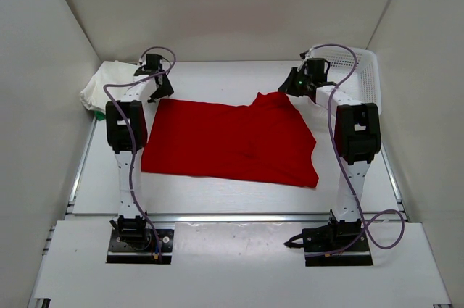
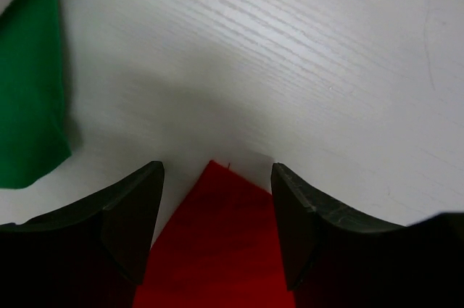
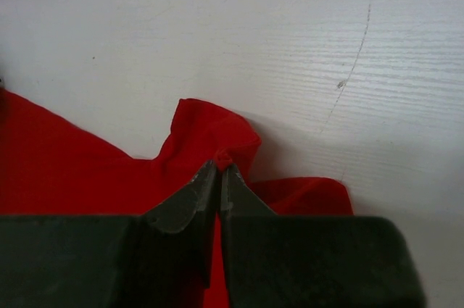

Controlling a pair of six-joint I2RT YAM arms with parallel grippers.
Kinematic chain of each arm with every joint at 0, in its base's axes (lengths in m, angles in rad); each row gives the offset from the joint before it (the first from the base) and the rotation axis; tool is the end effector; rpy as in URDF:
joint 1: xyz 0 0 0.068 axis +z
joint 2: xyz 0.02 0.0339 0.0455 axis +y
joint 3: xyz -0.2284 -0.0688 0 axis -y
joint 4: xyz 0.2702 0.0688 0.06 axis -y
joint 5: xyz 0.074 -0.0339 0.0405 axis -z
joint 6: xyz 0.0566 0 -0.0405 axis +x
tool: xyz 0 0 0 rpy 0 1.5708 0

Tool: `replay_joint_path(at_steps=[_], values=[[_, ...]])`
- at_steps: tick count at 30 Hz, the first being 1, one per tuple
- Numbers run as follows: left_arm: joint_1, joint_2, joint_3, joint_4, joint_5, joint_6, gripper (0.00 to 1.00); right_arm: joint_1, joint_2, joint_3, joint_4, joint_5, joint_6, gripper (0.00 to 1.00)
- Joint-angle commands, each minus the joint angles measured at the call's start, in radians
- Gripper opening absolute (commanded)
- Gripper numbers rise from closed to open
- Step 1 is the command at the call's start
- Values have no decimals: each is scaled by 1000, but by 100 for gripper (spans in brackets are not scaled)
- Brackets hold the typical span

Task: Fold and stack the t-shirts
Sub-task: Grap the side of the flattened tshirt furthest away from the robot with both arms

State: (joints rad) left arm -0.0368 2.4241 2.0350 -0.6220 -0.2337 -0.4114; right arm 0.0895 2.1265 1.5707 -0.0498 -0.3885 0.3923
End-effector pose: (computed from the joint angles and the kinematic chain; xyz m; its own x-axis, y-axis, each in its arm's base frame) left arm 0.5335 -0.0065 0.1073 -0.7414 -0.3620 -0.5651 -0.4185 0.9077 -0.0324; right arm 0.5016 0.0665 0.1440 -0.6741 0.2947 -0.6773 -0.1463 0.8455 0.5136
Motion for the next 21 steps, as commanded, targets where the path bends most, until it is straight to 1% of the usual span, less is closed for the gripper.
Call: replay_joint_path(at_steps=[1,2,3,5,8,10,13,16,20,21], values=[[12,-129,-65,60,27,-20,72,-2,-37,-17,38,-19,0,0],[12,-135,-85,74,30,-27,69,-2,-36,-18,42,-20,-4,0],[17,-140,-81,74,28,-12,60,-2,-34,-21,44,-24,0,1],[-2,-114,-36,24,-4,8,52,-7,-45,-35,73,-24,3,0],[0,-85,-26,-5,31,-1,52,-10,-57,-35,77,-29,11,0],[-5,-54,13,-40,19,11,54,-11,-66,-41,84,-32,11,0],[-12,-33,24,-56,16,23,55,-17,-79,-55,102,-36,16,0],[-14,-39,13,-61,11,26,52,-23,-85,-60,96,-39,20,0],[-12,-36,8,-56,14,23,45,-27,-89,-58,113,-46,25,0],[-14,-39,7,-53,16,23,45,-28,-91,-60,107,-47,25,0]])
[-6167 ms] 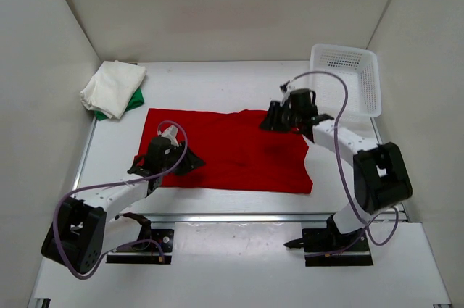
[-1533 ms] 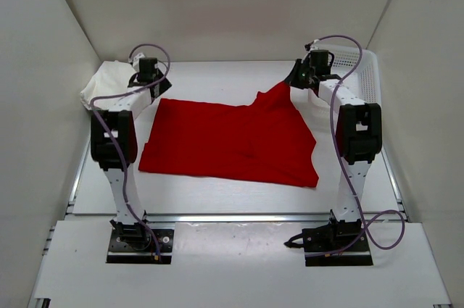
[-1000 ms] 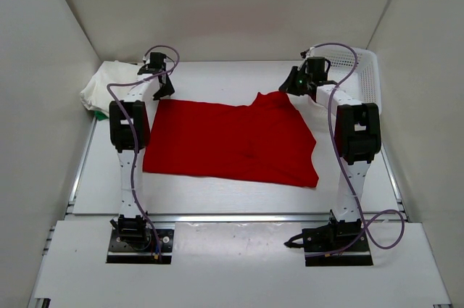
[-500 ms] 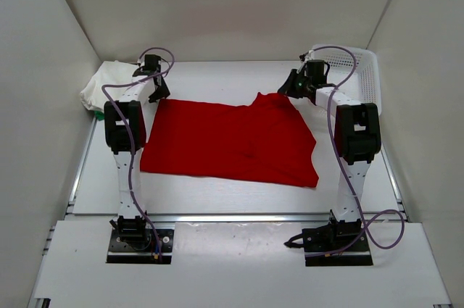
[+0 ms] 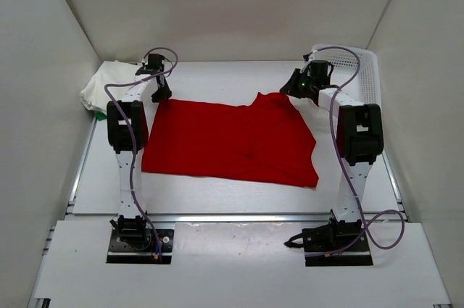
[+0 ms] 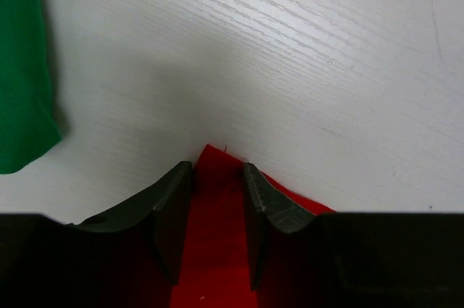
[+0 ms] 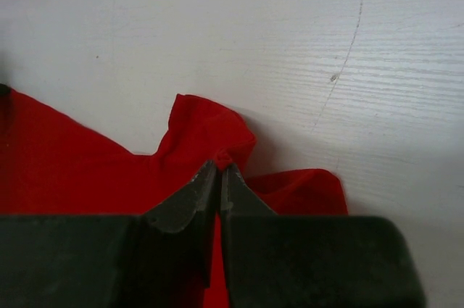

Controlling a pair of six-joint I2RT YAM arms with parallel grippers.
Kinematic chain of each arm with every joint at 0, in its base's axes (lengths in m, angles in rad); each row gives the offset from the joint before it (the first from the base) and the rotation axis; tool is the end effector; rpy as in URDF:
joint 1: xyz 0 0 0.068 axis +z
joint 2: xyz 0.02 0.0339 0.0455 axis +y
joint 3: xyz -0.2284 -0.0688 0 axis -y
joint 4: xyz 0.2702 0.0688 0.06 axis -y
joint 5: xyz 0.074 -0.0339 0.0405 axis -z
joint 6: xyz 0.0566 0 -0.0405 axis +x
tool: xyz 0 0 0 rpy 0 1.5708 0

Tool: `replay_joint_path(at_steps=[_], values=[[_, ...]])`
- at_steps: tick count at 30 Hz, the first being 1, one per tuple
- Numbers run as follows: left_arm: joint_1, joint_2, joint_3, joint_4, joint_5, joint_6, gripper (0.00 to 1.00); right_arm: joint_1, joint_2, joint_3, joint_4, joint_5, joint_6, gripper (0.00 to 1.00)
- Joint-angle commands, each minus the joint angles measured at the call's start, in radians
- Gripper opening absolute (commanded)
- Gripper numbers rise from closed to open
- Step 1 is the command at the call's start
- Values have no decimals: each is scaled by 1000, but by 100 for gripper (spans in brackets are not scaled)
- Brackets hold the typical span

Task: Fold and stack the t-shirts
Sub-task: Grap the side of the flattened tshirt furthest away from the robot with both arms

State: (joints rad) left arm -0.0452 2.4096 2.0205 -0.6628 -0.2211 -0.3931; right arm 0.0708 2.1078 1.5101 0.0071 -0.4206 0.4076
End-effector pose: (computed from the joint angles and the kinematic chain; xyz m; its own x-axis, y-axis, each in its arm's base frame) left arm 0.5268 -0.0114 0.1070 -0.7766 -0.3390 -0.5310 -0.3919 0.9199 -0.0141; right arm 0.4955 0.0583 0.1373 -0.6697 0.3153 -0.6724 -0.1497 0.8295 0.5380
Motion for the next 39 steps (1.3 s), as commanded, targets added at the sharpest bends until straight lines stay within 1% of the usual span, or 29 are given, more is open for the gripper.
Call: replay_joint_path(at_steps=[1,2,5,7,8,10,13,16,18,19,20,22,25,26,28,29,31,32,34,36,39], values=[[-1,-30,17,-14,2,5,44,-8,-71,1,54,-14,16,0],[-4,-29,17,-11,-4,5,42,-14,-71,1,54,-17,14,0],[-4,-29,23,-12,-7,3,30,-8,-72,-2,51,-15,13,0],[-12,-30,29,-14,-15,2,15,-6,-81,-4,50,-12,5,0],[-12,-29,41,-14,-24,2,11,0,-86,-11,48,-17,5,0],[-18,-33,49,-21,-32,0,0,-2,-94,-21,45,-6,13,0],[-7,-64,24,-5,-8,-16,0,-2,-132,-51,44,-7,10,0],[-4,-176,-93,73,38,-33,0,13,-202,-128,47,-1,55,0],[1,-237,-184,114,69,-47,0,15,-280,-213,56,26,51,0],[-4,-280,-203,136,89,-52,0,23,-295,-240,59,43,59,0],[-5,-302,-247,155,107,-52,0,24,-334,-293,76,31,74,0],[-4,-374,-304,179,108,-47,0,26,-405,-419,106,20,98,0],[4,-441,-402,195,112,-40,0,30,-540,-560,131,49,109,0],[19,-473,-417,204,123,-43,0,34,-564,-573,129,60,97,0],[33,-516,-506,233,135,-56,0,41,-653,-646,123,63,86,0],[45,-542,-526,247,144,-61,0,49,-679,-666,105,84,76,0],[42,-581,-609,273,160,-75,0,61,-777,-743,94,109,68,0],[76,-607,-644,287,169,-73,0,69,-802,-776,81,124,66,0],[80,-641,-687,302,180,-82,0,89,-889,-818,59,149,63,1],[74,-670,-721,307,181,-81,0,112,-943,-852,19,192,57,0],[91,-733,-817,338,183,-87,0,106,-1037,-947,1,192,71,0]])
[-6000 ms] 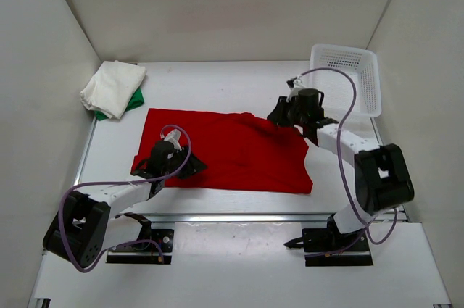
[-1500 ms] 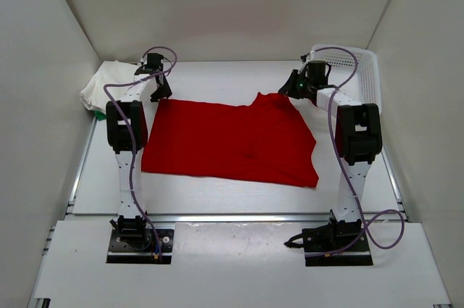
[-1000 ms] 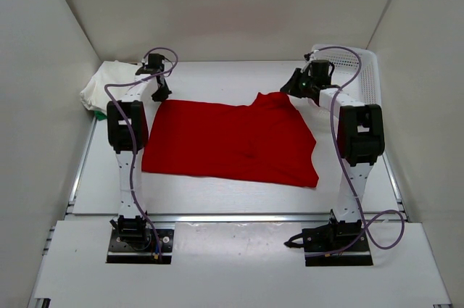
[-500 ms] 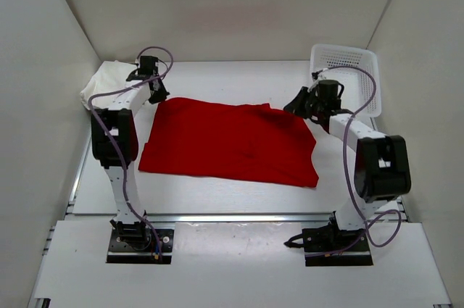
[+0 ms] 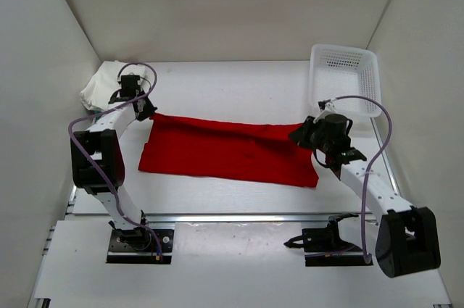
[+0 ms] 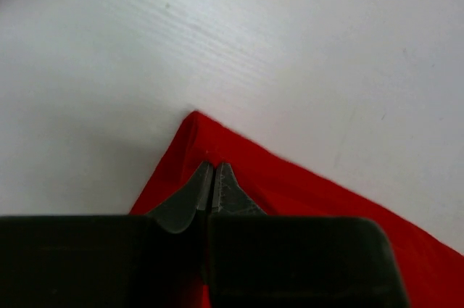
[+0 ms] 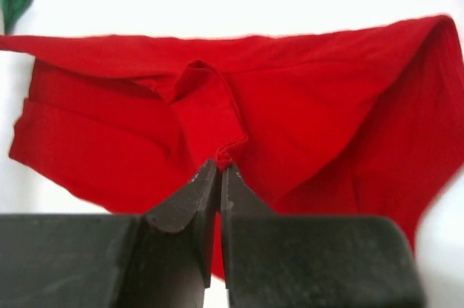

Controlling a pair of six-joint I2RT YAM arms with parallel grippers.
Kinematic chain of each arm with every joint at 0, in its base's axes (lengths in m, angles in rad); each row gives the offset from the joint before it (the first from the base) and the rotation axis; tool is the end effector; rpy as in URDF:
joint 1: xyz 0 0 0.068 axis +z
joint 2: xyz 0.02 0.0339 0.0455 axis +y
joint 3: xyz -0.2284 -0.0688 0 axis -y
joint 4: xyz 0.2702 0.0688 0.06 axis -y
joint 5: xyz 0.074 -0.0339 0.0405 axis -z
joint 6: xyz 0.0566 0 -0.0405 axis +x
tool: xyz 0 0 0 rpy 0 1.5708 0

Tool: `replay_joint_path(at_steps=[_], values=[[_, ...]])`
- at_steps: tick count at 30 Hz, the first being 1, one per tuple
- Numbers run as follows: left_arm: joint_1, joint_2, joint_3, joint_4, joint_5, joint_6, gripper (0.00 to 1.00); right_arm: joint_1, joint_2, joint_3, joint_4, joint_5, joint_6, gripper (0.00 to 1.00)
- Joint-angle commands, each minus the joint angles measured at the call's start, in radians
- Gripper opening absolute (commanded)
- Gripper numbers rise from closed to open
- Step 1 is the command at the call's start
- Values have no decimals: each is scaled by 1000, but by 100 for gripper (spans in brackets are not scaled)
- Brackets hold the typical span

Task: Fold and stack the t-shirts
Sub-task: Grap the side of the flattened tshirt furthest away from the robot with both arms

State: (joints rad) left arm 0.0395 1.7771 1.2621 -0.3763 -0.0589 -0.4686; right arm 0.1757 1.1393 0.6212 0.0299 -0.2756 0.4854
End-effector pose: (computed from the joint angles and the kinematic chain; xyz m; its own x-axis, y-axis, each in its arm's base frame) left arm 0.4130 0.0197 0.1547 -0.6590 -0.4773 -0.5813 -0.4192 0.8748 -0.2430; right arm 0.2950 0.0680 0.1790 -0.5974 0.3499 -0.7216 -0.1426 0.8391 0.5250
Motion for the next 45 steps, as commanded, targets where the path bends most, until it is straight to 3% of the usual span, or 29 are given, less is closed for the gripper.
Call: replay_joint_path(at_steps=[1,12,14,18,23,25,29,34,38,41,45], values=[[14,-122,-96,63,34,-19,0,-4,-110,-102,-27,41,2,0],[73,-136,-257,79,97,-82,1,-111,-263,-340,-77,-54,33,0],[105,-151,-289,108,134,-119,8,-76,-289,-345,-100,-16,29,0],[149,-221,-364,177,183,-212,31,-35,-309,-342,-133,-13,28,9],[158,-402,-449,273,108,-300,44,-9,-297,-276,-153,-1,19,18],[113,-465,-467,324,33,-286,47,16,-271,-233,-137,15,21,17],[-25,-513,-448,329,-39,-228,47,99,-121,-112,-96,46,-20,0],[-235,-441,-486,396,5,-280,45,142,74,41,-61,21,-28,1],[-273,-326,-538,464,103,-347,42,196,69,45,-36,125,-41,14],[-271,-288,-556,502,142,-369,41,163,118,81,-103,98,-34,0],[-256,-284,-582,520,148,-366,41,171,13,-35,-108,119,-24,0]])
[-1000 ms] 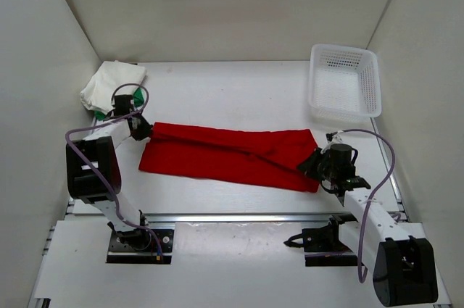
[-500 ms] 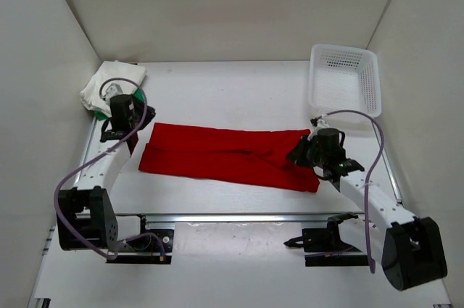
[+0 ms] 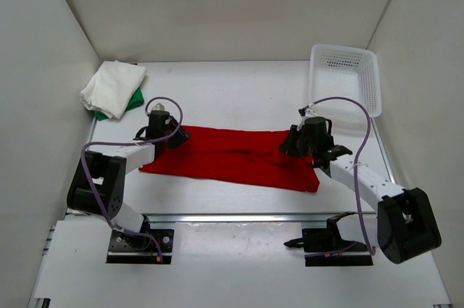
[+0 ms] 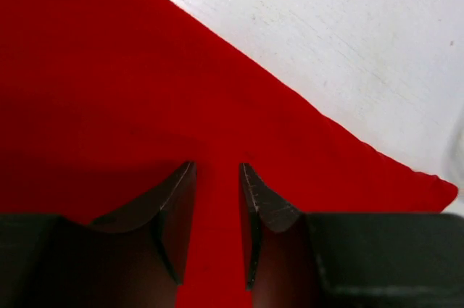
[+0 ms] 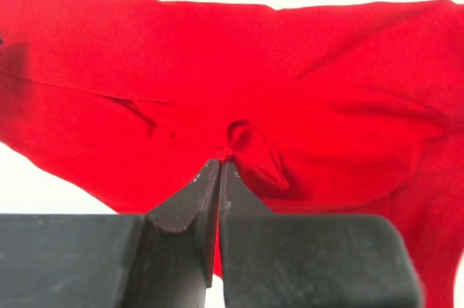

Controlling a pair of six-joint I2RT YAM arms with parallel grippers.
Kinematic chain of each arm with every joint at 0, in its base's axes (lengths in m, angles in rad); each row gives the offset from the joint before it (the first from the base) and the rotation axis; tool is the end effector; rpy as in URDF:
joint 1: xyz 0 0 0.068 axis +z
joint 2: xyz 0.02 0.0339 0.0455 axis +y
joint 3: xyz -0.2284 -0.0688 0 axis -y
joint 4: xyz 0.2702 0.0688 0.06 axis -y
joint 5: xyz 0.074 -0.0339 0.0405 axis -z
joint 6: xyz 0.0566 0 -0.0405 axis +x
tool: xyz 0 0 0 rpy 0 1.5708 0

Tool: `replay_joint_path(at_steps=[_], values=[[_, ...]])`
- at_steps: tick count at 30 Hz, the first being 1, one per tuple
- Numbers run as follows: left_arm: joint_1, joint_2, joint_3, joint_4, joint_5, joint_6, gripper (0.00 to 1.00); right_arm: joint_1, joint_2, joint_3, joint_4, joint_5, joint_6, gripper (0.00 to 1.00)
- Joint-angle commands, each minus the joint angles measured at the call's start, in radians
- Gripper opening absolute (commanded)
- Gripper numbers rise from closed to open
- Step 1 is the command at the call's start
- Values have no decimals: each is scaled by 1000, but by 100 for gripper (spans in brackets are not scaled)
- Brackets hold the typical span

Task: Fold and stack the t-shirts
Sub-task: Grap the side of the flattened tshirt furthest away from the robot with both arms

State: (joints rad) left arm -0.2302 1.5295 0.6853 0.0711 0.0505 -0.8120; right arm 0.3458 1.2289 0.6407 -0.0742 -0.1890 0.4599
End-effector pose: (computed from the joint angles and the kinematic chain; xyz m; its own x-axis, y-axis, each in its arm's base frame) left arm 0.3190 -0.0777 0.0885 -0.6587 -0.5900 -0.4669 -0.3124 0.7790 -0.5436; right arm 0.2821 0.1129 0.1490 -0.7281 0.2011 -0.6553 -0.1664 0.8756 0.4535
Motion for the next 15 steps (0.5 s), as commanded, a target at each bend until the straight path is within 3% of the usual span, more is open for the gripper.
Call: replay_joint_path(at_steps=[1,6,11,15], values=[[25,-49,-7,81,34,-24,41,7,-100,-70,-19,46,5,0],[45,-49,-23,91,51,-42,40,-34,-284,-216,-125,14,34,0],[84,-37,-17,104,80,-72,40,-112,-379,-219,-210,6,19,25],[103,-55,-1,87,66,-67,39,-133,-332,-158,-123,-15,11,26]])
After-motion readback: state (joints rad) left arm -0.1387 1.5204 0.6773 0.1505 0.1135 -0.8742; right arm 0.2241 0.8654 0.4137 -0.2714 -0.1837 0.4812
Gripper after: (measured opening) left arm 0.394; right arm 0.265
